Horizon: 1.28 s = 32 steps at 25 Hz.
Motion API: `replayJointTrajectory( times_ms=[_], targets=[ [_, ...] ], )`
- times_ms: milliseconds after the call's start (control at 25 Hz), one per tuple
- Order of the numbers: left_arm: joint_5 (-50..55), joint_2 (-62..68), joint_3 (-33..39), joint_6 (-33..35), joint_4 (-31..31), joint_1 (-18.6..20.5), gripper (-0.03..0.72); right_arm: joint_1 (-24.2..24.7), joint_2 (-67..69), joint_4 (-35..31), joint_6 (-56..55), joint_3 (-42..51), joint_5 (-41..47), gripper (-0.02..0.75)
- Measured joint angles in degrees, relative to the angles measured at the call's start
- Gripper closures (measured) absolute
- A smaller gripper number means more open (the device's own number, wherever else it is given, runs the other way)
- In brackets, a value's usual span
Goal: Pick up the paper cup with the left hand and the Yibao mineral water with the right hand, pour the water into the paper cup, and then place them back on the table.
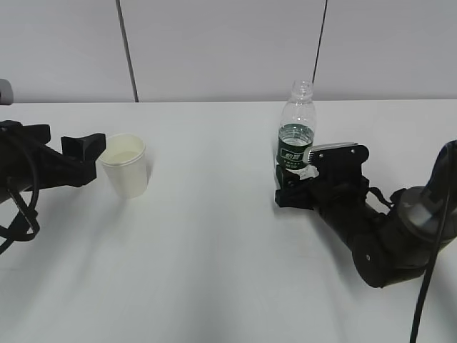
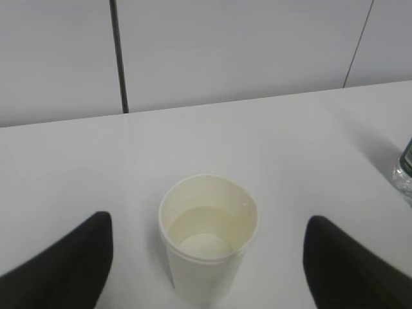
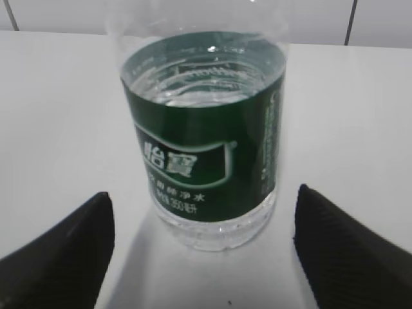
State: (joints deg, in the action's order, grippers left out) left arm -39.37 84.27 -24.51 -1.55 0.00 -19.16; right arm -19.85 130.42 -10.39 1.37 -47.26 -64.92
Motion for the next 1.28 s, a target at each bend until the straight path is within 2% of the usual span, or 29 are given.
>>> replayJointTrajectory(
  times_ms=[160,280,400,680,800,920,1040,1280],
  targets=[
    [0.68,-0.2,0.0,0.0,0.0,-1.57,0.139,0.0,-4.84,1.17,-0.25,3.41,0.0,0.09],
    [7.18,-1.82,-1.3,0.0,0.0,-3.39,0.139,0.0,-10.68,3.24,-0.33,5.46,3.94,0.093],
    [22.38,-5.2,-5.33,0.0,-0.51,-4.77,0.139,0.0,-18.53,4.72,-0.47,6.03,18.06,0.104],
    [68.6,-11.81,-19.09,0.0,-4.05,-5.96,0.169,0.0,-37.98,6.79,-0.61,4.6,64.92,0.138],
    [83.18,-12.87,-22.86,0.0,-5.3,-5.96,0.185,0.0,-44.04,7.01,-0.65,2.28,83.7,0.143],
    [91.45,-14.76,-24.11,0.0,-6.14,-5.96,0.189,0.0,-49.47,7.11,-0.65,0.63,97.99,0.144],
    [97.64,-17.38,-24.11,0.0,-6.99,-5.96,0.189,0.0,-54.96,7.25,-0.65,0.36,107.46,0.144],
    [104.93,-27.56,-24.11,0.0,-7.23,-5.96,0.189,0.0,-68.74,8.88,-0.75,0.36,119.34,0.144]
  ],
)
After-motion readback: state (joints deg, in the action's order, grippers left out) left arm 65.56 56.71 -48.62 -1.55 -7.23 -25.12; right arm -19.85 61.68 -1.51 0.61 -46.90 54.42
